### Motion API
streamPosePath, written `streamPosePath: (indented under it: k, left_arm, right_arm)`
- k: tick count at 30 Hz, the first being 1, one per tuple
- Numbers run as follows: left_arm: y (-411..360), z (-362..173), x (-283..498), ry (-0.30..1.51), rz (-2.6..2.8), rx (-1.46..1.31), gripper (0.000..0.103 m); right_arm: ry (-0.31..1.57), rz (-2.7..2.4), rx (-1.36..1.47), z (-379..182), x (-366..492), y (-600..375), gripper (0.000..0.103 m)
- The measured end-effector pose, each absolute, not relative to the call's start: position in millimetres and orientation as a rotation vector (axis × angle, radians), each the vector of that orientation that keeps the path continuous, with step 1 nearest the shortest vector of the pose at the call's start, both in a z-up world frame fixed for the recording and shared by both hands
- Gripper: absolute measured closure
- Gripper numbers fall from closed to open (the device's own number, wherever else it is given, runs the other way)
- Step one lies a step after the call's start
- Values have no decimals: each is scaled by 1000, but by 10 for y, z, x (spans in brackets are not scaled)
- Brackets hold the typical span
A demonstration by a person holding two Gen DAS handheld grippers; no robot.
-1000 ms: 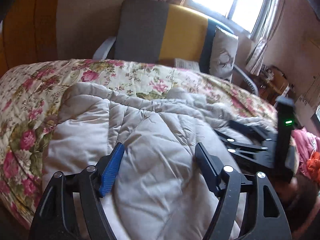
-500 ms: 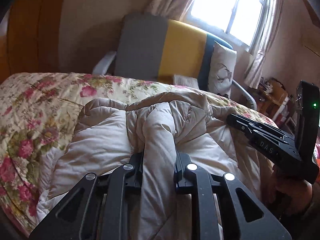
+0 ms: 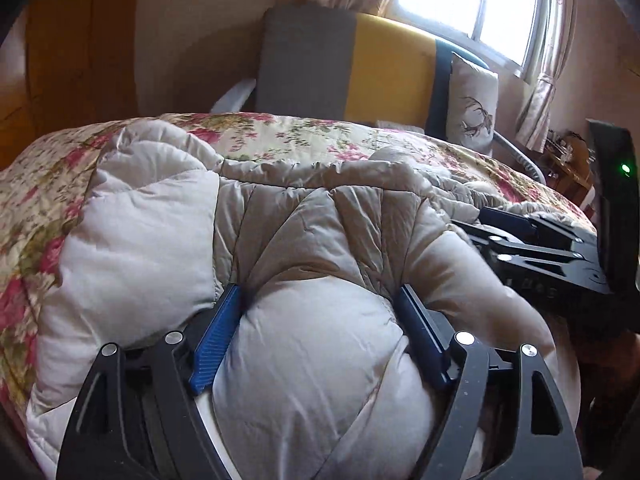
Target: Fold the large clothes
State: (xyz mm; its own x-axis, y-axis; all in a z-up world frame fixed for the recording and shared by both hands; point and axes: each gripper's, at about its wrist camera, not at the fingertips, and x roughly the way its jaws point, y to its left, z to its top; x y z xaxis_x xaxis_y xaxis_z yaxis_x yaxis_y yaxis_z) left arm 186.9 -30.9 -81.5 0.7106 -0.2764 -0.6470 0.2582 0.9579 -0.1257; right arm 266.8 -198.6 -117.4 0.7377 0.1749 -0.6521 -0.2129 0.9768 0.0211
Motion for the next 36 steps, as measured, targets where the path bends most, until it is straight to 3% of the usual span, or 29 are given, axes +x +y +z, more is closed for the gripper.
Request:
streamPosePath:
  k: [6,7,8,9,14,20,26,30,36]
  left_arm:
    - [-90,-627,1698,733,-331,-100,21]
    - [6,-548,1643,718,-324,-137,19]
    - [105,-474,1614,699,-307,-165,12]
    - [179,-422,1575,680,-288,-185,8]
    - [619,-317,1520,652,-164,-254,4]
    - [898,-770,1572,851,-121,-349,4]
    - [1019,-1008,1418,902,-249,-526,4]
    - [1039,-1031,1436,922,-286,-541,4]
    - [1025,-962,1574,944,-321,-535,4]
  right_arm:
    - [723,192,-131,-1233,2697,-1836,32]
    - [724,181,-134,-1206,2679,-1840,26]
    - [726,158,-137,-1167,2657,-1848,11]
    - [727,126,-138,-1117,2624,-1862,2]
    - [752,79,-72,-899,2401,-1994,2]
    - [746,0,-104,-784,2068,-2080,2]
    - [689,-64,-108,-737,1669,-2297,2]
    - [640,-127,-107,-799,1497,-2452,2]
    - [745,-177,-88,-1059,1610,-2583,2]
